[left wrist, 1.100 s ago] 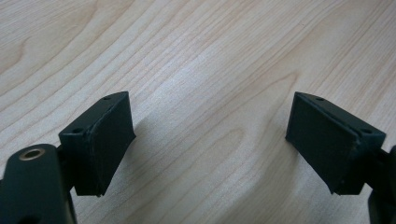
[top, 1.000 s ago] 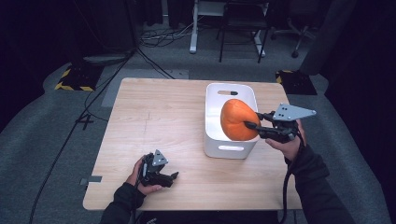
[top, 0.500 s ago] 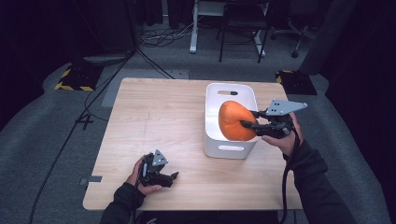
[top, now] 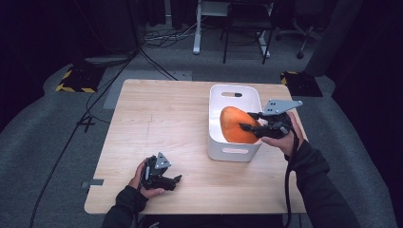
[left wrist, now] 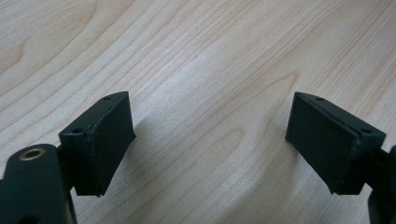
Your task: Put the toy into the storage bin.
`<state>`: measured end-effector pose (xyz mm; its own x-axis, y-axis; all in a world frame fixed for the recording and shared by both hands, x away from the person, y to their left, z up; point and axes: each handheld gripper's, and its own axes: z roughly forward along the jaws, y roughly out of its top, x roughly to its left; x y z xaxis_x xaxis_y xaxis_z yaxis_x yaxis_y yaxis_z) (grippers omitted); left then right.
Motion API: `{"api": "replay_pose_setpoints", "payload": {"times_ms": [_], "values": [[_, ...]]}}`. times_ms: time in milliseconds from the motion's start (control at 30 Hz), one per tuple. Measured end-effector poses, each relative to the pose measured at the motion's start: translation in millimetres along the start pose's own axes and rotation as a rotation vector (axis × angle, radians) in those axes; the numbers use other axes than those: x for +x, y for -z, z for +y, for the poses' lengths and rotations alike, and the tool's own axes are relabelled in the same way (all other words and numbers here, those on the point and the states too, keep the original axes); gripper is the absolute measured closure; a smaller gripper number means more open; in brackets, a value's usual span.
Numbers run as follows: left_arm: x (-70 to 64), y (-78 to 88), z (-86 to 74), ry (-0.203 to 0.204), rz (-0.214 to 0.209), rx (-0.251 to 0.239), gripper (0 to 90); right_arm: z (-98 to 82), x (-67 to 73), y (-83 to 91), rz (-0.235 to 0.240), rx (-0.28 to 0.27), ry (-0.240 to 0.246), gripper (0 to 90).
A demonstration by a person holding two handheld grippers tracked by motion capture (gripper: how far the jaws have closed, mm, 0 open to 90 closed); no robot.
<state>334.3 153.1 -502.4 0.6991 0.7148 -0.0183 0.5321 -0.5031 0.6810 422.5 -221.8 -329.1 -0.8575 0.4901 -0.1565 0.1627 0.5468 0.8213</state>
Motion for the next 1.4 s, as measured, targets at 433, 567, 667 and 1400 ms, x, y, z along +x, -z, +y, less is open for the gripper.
{"api": "replay_pose_setpoints", "payload": {"times_ms": [433, 567, 667, 1400], "values": [[0.1, 0.0, 0.0, 0.000, -0.001, 0.000, 15.2, 6.6, 4.8, -15.5, -0.003, 0.083, 0.032, 54.1], [-0.2, -0.2, 0.0, 0.004, -0.001, -0.003, 15.2, 6.7, 4.6, -18.4, 0.002, 0.096, 0.034, 54.4], [-0.2, -0.2, 0.0, 0.004, -0.001, -0.003, 15.2, 7.1, 5.1, -22.0, 0.004, 0.118, 0.038, 54.4], [-0.2, -0.2, 0.0, 0.004, 0.000, -0.003, 15.2, -0.5, 3.1, -38.4, 0.021, 0.219, 0.018, 52.0]]}}
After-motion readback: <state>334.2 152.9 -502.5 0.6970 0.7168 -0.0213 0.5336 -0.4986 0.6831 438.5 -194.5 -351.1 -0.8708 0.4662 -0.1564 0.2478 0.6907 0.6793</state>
